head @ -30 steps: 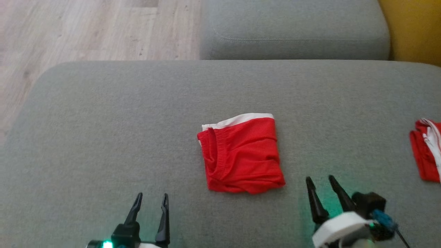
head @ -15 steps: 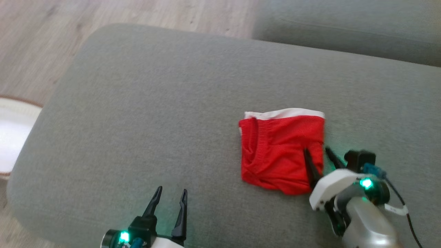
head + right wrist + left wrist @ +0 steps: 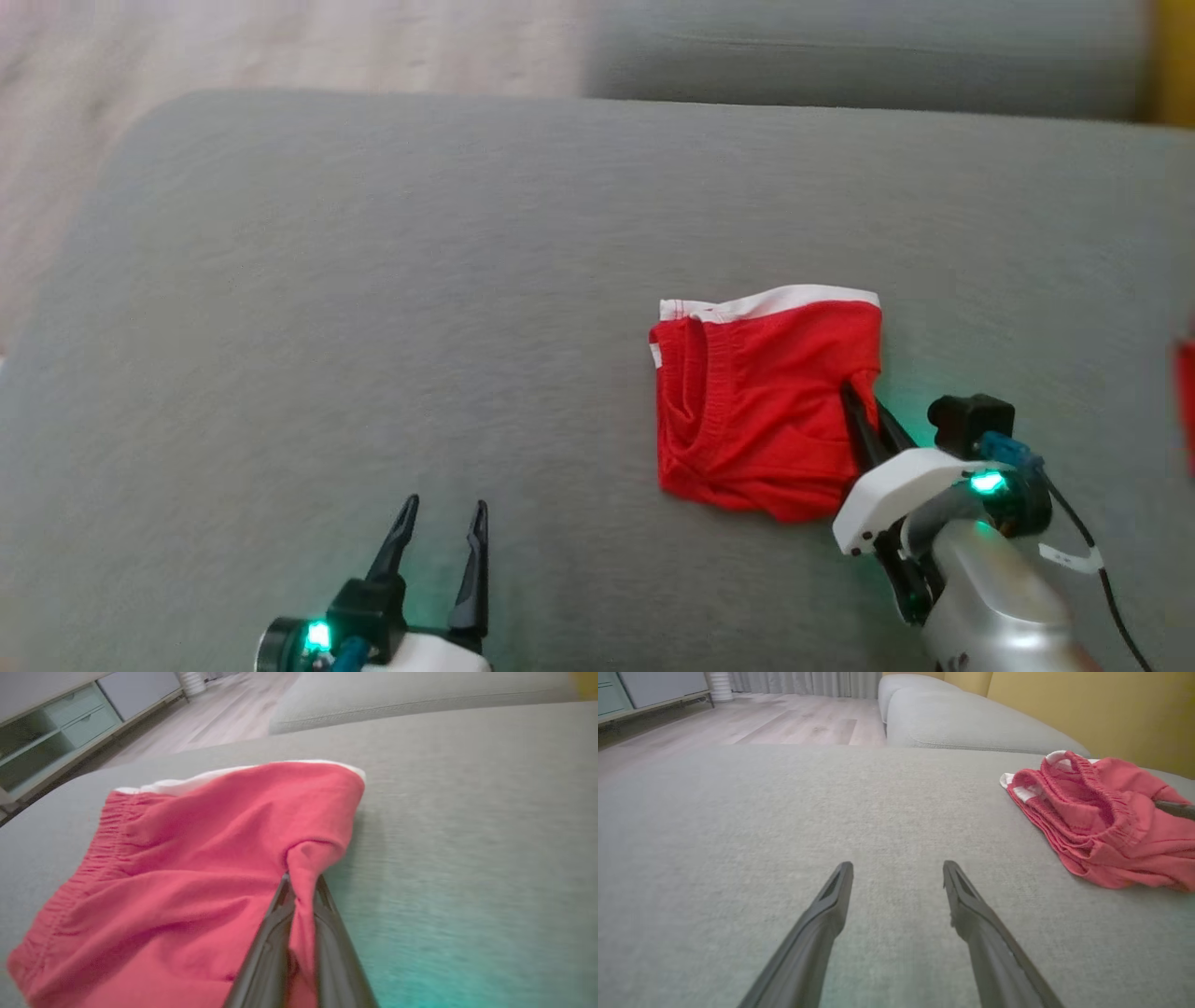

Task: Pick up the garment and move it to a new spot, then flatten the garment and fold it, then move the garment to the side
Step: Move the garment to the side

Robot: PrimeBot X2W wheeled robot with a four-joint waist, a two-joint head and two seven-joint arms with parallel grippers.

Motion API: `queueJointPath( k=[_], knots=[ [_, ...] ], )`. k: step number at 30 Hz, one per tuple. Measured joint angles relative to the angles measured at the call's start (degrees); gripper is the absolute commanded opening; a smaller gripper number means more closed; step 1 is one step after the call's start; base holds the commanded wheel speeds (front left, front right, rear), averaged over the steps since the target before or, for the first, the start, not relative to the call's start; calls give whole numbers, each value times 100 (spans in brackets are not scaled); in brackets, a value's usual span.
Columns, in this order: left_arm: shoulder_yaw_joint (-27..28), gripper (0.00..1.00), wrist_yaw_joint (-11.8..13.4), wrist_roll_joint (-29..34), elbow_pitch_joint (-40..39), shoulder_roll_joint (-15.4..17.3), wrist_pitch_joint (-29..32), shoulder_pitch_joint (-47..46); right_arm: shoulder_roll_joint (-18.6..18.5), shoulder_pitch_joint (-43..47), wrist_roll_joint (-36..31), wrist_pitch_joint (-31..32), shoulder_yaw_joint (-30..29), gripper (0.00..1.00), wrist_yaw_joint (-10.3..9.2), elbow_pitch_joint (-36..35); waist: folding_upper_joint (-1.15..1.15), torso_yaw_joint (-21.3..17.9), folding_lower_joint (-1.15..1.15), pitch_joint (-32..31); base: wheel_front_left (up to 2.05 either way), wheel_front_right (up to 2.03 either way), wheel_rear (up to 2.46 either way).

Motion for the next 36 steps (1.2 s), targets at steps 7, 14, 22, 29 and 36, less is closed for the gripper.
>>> queueJointPath(
  k=[7,14,22,29,36],
  knots=[
    [14,100,-38,0,-52,0,0,-410,-5,-2,-156,-5,187,0,0,-258,0,-1137,0,28,0,0,0],
    [-80,100,-108,-7,57,-8,0,-867,-20,-12,-148,-5,491,0,0,-377,0,-2487,0,191,0,0,0],
    [-343,100,-138,-5,188,-12,-1,-926,-223,-339,-70,-5,754,0,0,-488,0,-3332,0,605,0,0,0],
    [-530,100,-215,71,427,-8,-1,-932,-868,-1490,-181,168,907,0,0,-368,0,-3121,0,901,0,0,0],
    [-659,100,-231,152,413,-15,-19,-1055,-1912,-2303,-701,412,315,37,0,545,0,-2564,0,1037,0,0,0]
  ],
)
